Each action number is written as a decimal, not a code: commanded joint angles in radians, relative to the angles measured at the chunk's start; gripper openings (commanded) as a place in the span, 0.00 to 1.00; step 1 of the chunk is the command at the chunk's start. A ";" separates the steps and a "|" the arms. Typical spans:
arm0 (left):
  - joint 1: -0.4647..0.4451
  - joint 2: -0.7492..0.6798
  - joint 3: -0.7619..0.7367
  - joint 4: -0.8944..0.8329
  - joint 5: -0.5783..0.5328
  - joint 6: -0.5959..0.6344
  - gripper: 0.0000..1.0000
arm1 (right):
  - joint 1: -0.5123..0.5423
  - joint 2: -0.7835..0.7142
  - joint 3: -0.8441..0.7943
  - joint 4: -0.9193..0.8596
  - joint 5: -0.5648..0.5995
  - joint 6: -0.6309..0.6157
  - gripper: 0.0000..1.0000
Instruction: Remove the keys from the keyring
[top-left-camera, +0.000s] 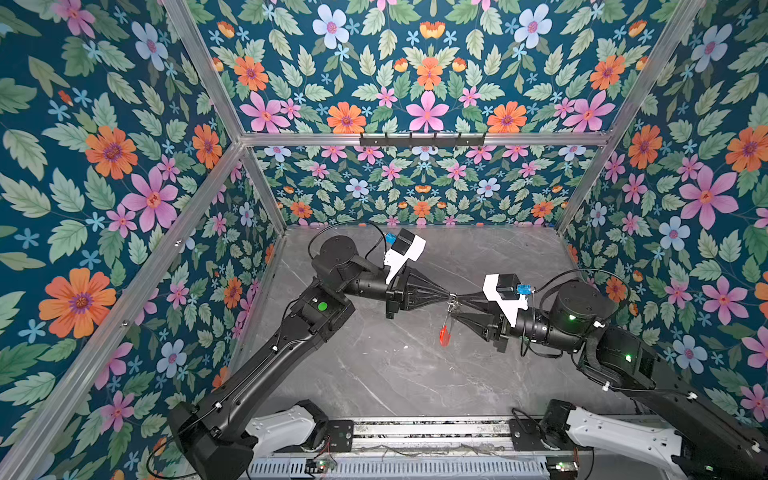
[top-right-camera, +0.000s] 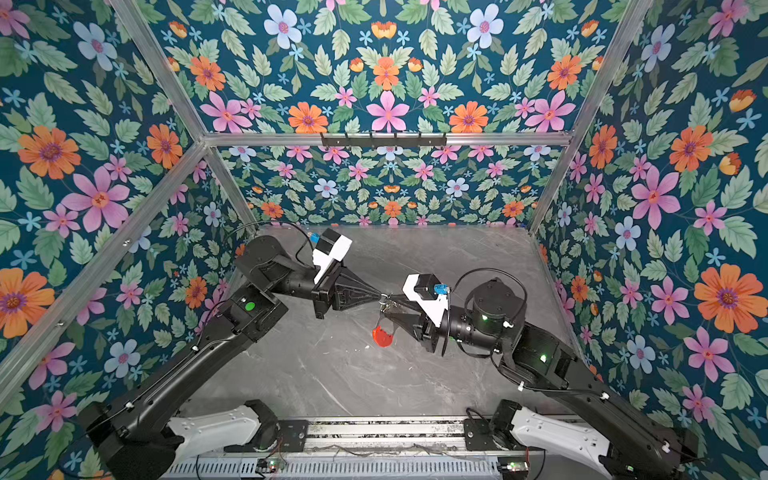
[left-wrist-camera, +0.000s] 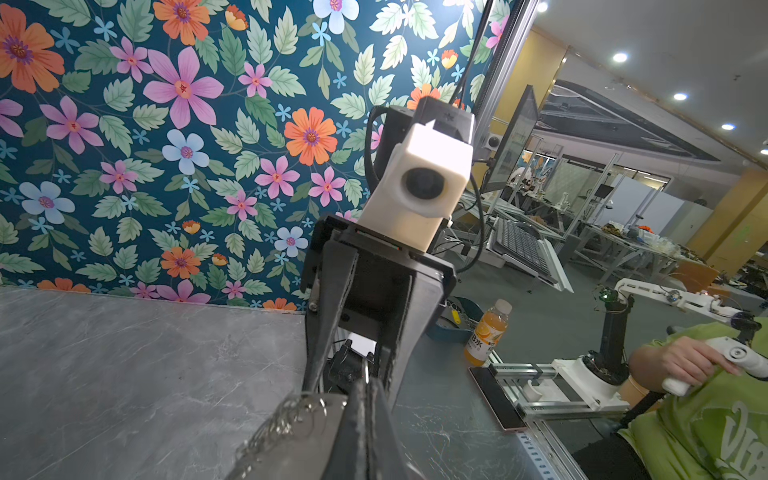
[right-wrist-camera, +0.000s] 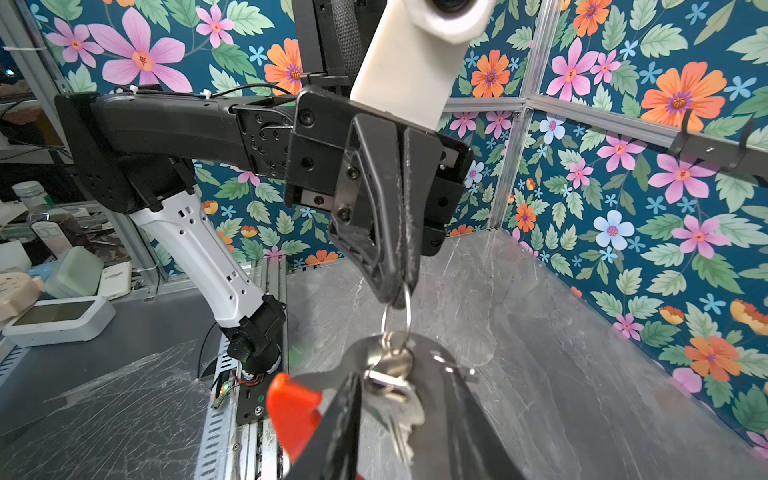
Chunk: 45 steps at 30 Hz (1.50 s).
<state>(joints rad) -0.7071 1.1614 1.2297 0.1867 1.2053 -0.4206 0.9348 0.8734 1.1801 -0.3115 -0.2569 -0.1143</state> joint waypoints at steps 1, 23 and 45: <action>0.002 0.000 0.001 0.054 0.011 -0.012 0.00 | 0.000 0.010 0.012 0.038 0.009 -0.013 0.33; 0.001 -0.017 -0.006 0.046 0.006 -0.021 0.00 | 0.001 0.018 0.033 0.013 0.030 -0.022 0.00; 0.001 -0.044 -0.018 -0.016 -0.093 0.017 0.00 | 0.000 0.001 0.033 -0.003 0.065 -0.012 0.00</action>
<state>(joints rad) -0.7067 1.1275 1.2137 0.1562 1.1442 -0.4267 0.9348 0.8761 1.2087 -0.3332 -0.2050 -0.1333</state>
